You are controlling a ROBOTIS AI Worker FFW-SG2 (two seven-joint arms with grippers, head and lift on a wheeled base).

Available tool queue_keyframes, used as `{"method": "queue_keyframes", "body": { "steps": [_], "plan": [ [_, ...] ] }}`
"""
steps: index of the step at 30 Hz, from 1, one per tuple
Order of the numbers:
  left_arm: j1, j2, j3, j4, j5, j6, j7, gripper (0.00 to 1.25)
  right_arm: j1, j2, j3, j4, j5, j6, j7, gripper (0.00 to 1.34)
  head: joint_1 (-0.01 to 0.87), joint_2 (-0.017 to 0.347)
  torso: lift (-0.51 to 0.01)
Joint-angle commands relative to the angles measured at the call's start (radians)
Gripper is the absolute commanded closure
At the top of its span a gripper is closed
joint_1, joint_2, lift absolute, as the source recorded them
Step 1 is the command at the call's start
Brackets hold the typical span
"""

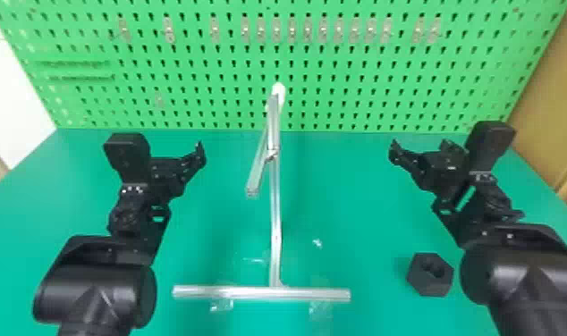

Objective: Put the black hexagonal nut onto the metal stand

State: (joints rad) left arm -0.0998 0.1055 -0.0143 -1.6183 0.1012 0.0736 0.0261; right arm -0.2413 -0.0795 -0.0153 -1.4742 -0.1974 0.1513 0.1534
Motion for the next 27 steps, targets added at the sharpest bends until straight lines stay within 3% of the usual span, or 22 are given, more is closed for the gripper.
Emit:
{"method": "queue_keyframes", "body": {
  "steps": [1, 19, 27],
  "plan": [
    [-0.001, 0.000, 0.000, 0.000, 0.000, 0.000, 0.000, 0.16, -0.001, 0.000, 0.001, 0.000, 0.000, 0.001, 0.000, 0.08, 0.693, 0.081, -0.001],
    [0.000, 0.000, 0.002, 0.000, 0.002, -0.002, 0.000, 0.16, 0.054, -0.023, -0.023, 0.000, 0.042, 0.134, 0.005, 0.09, 0.693, 0.081, -0.001],
    [0.002, 0.000, 0.002, 0.000, 0.003, -0.002, 0.000, 0.16, 0.065, -0.039, -0.048, 0.000, 0.118, 0.243, 0.063, 0.10, 0.693, 0.081, -0.001]
  ]
}}
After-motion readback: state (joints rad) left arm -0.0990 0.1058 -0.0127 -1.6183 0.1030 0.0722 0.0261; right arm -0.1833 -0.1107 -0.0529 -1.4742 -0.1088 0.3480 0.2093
